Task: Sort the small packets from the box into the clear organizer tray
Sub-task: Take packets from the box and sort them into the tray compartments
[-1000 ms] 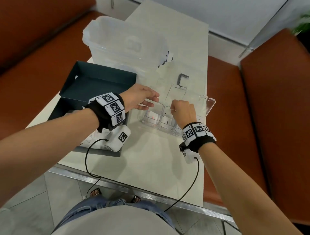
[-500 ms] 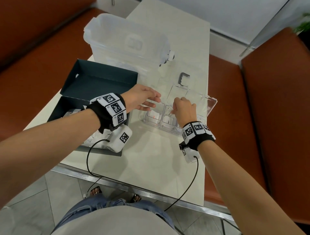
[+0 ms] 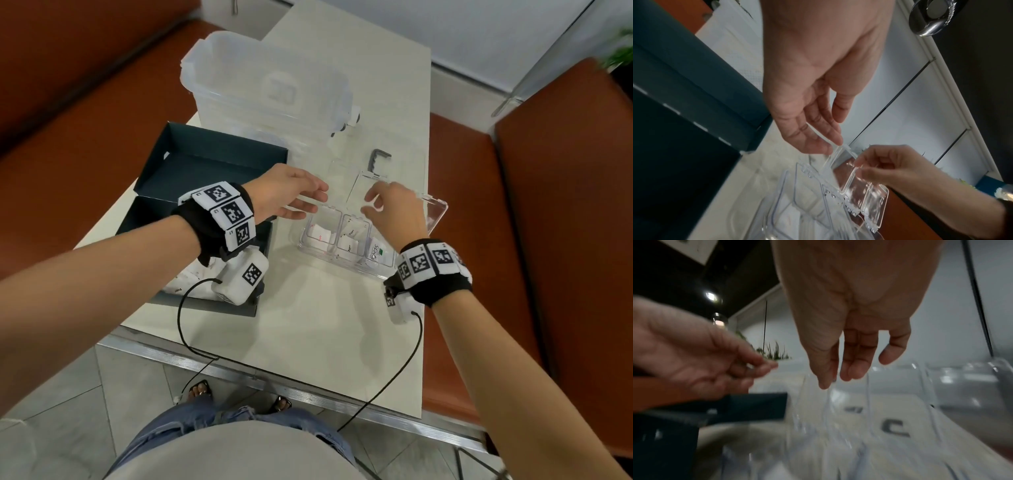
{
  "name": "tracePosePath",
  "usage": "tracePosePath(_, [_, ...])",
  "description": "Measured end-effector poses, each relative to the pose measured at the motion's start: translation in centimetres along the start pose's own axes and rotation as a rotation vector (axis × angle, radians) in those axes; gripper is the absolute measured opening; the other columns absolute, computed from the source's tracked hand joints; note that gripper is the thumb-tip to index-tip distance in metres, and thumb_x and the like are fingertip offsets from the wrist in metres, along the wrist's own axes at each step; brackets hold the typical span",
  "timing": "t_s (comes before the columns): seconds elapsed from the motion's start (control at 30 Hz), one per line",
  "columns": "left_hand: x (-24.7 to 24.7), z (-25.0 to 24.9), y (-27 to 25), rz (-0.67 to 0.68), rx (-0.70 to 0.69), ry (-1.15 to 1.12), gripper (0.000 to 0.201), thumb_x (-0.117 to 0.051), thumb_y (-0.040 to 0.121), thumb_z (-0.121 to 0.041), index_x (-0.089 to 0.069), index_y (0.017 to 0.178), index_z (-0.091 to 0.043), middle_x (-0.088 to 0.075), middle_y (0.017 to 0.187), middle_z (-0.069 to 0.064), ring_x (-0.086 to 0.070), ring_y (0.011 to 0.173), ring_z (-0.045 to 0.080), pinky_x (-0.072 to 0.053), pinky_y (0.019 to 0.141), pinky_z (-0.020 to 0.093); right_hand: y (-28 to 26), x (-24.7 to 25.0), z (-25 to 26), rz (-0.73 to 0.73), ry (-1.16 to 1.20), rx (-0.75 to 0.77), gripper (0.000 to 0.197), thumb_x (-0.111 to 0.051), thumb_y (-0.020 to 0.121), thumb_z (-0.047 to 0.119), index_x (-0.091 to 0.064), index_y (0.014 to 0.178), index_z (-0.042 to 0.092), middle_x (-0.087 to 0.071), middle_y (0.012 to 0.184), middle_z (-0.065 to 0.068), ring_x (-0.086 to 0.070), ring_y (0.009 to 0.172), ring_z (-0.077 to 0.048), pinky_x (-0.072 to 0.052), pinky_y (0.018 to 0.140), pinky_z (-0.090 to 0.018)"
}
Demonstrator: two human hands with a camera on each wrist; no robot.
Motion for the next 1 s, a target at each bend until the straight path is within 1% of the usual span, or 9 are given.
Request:
tracePosePath(0.1, [1.2, -0.7, -0.7, 0.005, -0.031, 0.014, 0.023, -0.052, 0.100, -0.020, -0.067, 0.115, -0.011, -0.073, 0.108, 0.002, -0.068, 0.087, 0.016, -0.056, 0.073, 0.024, 0.7, 2.9, 2.2, -0.070, 0.128, 0.055, 0.015, -0.061, 0.091, 0.020, -0.067, 0.103, 0.014, -0.065, 0.099, -0.005, -0.060, 0.087, -0.018, -0.047, 0.087, -0.032])
tracePosePath(0.2, [3.2, -1.4, -1.8, 0.014, -0.069, 0.046, 0.022, -0.053, 0.100, -0.021, -0.068, 0.115, -0.013, -0.074, 0.106, 0.000, -0.069, 0.086, 0.014, -0.057, 0.073, 0.024, 1.4, 5.2, 5.4, -0.125, 0.259, 0.108, 0.015, -0.062, 0.088, 0.017, -0.070, 0.100, 0.013, -0.068, 0.093, -0.001, -0.055, 0.074, -0.007, -0.039, 0.075, -0.018])
tracePosePath(0.3, [6.0, -1.6, -3.1, 0.004, -0.100, 0.100, 0.022, -0.054, 0.099, -0.025, -0.068, 0.114, -0.017, -0.074, 0.105, -0.002, -0.070, 0.090, 0.014, -0.057, 0.076, 0.025, 1.6, 5.8, 9.2, -0.102, 0.379, 0.177, 0.013, -0.063, 0.087, 0.017, -0.071, 0.097, 0.015, -0.068, 0.089, 0.003, -0.056, 0.067, -0.002, -0.043, 0.073, -0.014])
tracePosePath(0.47, [11.2, 0.0, -5.5, -0.102, -0.123, 0.304, 0.019, -0.054, 0.099, -0.030, -0.067, 0.112, -0.024, -0.073, 0.102, -0.008, -0.069, 0.091, 0.009, -0.054, 0.071, 0.021, 1.5, 2.6, 15.3, 0.218, 0.384, 0.292, 0.014, -0.065, 0.087, 0.018, -0.069, 0.100, 0.014, -0.068, 0.080, 0.001, -0.060, 0.068, -0.008, -0.046, 0.070, -0.014])
tracePosePath(0.57, [14.2, 2.1, -6.8, -0.177, -0.122, 0.424, 0.015, -0.057, 0.097, -0.025, -0.066, 0.109, -0.026, -0.068, 0.105, -0.007, -0.064, 0.093, 0.008, -0.052, 0.072, 0.023, 0.6, -0.8, 18.0, 0.460, 0.262, 0.355, 0.017, -0.064, 0.090, 0.019, -0.069, 0.104, 0.011, -0.059, 0.067, 0.014, -0.064, 0.068, -0.014, -0.044, 0.064, -0.006])
tracePosePath(0.67, [16.6, 4.4, -7.9, -0.225, -0.095, 0.503, 0.024, -0.063, 0.093, -0.021, -0.061, 0.117, -0.023, -0.062, 0.113, -0.002, -0.060, 0.096, 0.010, -0.052, 0.074, 0.027, -0.5, -4.4, 19.7, 0.643, 0.066, 0.400, 0.023, -0.065, 0.090, 0.023, -0.066, 0.111, 0.013, -0.066, 0.091, 0.004, -0.063, 0.073, -0.013, -0.047, 0.075, -0.020])
tracePosePath(0.8, [18.5, 6.6, -8.8, -0.367, -0.010, 0.663, 0.053, -0.074, 0.085, -0.021, -0.049, 0.132, -0.021, -0.048, 0.132, 0.008, -0.054, 0.107, 0.023, -0.048, 0.086, 0.034, -1.2, -7.7, 20.5, 0.732, -0.140, 0.361, 0.057, -0.067, 0.087, 0.030, -0.046, 0.138, 0.016, -0.056, 0.131, -0.009, -0.055, 0.114, -0.025, -0.040, 0.090, -0.028])
tracePosePath(0.9, [18.8, 7.8, -9.2, -0.379, 0.106, 0.699, 0.065, -0.071, 0.087, -0.018, -0.037, 0.142, -0.018, -0.033, 0.145, 0.014, -0.051, 0.114, 0.030, -0.050, 0.087, 0.038, -1.4, -8.8, 21.1, 0.781, -0.193, 0.338, 0.078, -0.069, 0.085, 0.039, -0.030, 0.148, 0.013, -0.046, 0.142, -0.012, -0.046, 0.128, -0.028, -0.038, 0.101, -0.033])
tracePosePath(1.0, [18.8, 8.8, -9.1, -0.289, 0.207, 0.547, 0.062, -0.063, 0.092, -0.007, -0.033, 0.146, -0.015, -0.040, 0.144, 0.015, -0.053, 0.109, 0.031, -0.057, 0.078, 0.042, -1.3, -9.5, 22.4, 0.827, -0.212, 0.306, 0.087, -0.071, 0.081, 0.044, -0.027, 0.149, 0.014, -0.043, 0.146, -0.009, -0.047, 0.128, -0.027, -0.042, 0.102, -0.035])
Point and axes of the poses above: each hand's wrist, its own y-axis towards the middle knuckle, its own x-axis out of the back of the hand, z = x × y, the point moved 1 cm from there along y, towards the middle knuckle
